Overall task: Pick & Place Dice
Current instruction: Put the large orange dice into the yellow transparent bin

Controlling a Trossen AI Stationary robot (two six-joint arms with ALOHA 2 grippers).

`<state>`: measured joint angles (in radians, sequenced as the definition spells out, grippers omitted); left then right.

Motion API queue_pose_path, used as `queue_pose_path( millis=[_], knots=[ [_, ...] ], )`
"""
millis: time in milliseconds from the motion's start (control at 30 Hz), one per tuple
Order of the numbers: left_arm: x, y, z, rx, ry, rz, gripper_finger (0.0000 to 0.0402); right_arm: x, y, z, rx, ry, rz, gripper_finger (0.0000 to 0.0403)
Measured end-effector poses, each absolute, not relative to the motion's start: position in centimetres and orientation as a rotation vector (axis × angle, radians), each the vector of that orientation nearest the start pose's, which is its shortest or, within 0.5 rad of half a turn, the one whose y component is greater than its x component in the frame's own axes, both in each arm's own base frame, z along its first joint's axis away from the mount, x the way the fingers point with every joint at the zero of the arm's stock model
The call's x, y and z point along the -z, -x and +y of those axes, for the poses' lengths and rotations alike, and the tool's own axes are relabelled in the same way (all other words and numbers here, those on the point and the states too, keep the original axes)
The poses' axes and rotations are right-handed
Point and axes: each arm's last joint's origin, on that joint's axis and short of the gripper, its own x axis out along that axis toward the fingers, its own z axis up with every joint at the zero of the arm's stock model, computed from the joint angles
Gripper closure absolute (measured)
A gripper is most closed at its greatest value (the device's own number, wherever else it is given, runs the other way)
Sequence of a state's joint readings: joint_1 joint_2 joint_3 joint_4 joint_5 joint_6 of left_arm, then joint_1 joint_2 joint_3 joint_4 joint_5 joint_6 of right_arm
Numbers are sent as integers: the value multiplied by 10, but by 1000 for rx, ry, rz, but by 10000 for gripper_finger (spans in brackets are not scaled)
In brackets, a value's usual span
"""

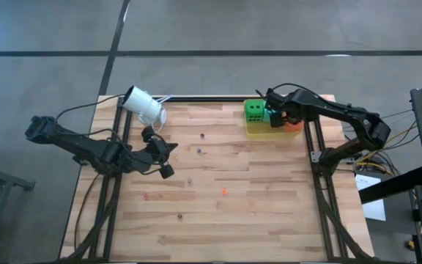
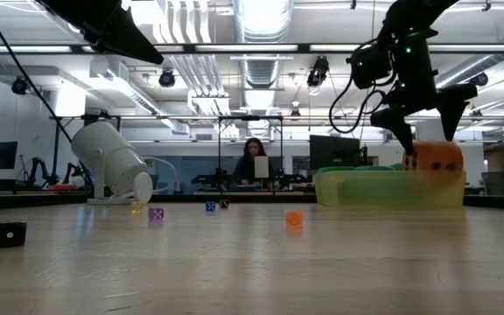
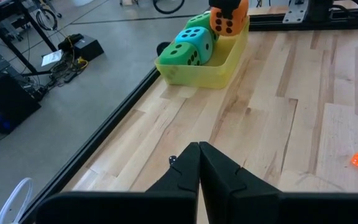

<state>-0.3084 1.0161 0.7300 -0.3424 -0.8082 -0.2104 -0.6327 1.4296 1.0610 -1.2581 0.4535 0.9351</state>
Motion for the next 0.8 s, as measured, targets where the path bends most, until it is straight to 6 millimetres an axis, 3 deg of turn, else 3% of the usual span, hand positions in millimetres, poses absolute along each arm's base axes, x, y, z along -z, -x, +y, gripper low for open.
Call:
queue_pose_path(
  millis=[133, 367, 600, 800],
  knots=[
    [-265, -201, -42, -535, -135, 482, 390, -239, -177, -143, 1452, -829, 1233, 3],
    [-265, -201, -42, -535, -135, 482, 390, -242, -176, -142, 1441, -818, 1231, 3],
    [-265, -201, -42, -534, -135, 482, 390, -270, -175, -139, 1445, -794, 1070, 3],
    [-265, -201, -42, -535, -135, 482, 390, -265, -175, -141, 1436, -804, 1047, 3]
  ],
)
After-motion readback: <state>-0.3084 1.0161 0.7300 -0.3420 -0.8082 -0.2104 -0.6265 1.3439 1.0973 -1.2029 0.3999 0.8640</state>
